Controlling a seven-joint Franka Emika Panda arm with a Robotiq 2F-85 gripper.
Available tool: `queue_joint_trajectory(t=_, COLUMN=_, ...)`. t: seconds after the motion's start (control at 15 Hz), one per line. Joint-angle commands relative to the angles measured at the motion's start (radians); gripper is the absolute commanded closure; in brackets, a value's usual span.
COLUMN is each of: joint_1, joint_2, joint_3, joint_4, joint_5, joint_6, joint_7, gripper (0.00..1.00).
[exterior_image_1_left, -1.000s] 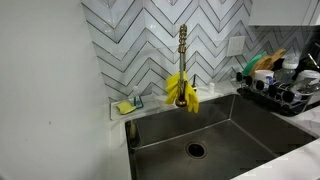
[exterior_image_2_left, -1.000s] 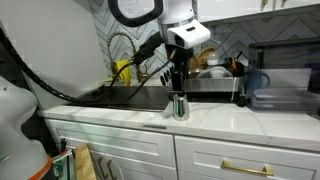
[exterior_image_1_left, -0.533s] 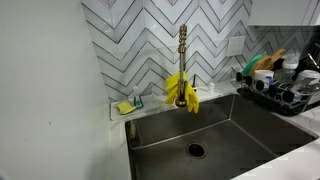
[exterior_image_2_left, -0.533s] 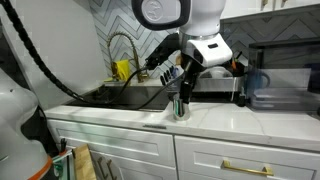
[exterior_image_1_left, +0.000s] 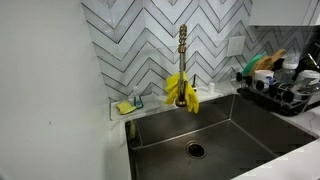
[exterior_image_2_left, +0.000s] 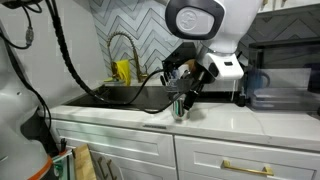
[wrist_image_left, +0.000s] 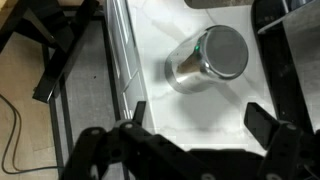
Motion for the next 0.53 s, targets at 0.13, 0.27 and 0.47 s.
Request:
queue_joint_trajectory(t=0.13, joint_1=-0.034, joint_2=0.133, joint_3=0.019, joint_4=0.129, joint_5=0.062, joint_6=-0.157, joint_7=0.028, gripper=0.00)
queue_joint_trajectory(t=0.27, joint_1=-0.038, joint_2=0.169, joint_3=0.024, joint_4=0.158, joint_5=0.087, joint_6=-0.202, joint_7=0.038, gripper=0.00)
queue_joint_trajectory(t=0.47, joint_1=-0.044, joint_2=0.216, joint_3=0.025, joint_4=0.193, joint_5=0.116, joint_6=-0.238, joint_7=0.059, gripper=0.00)
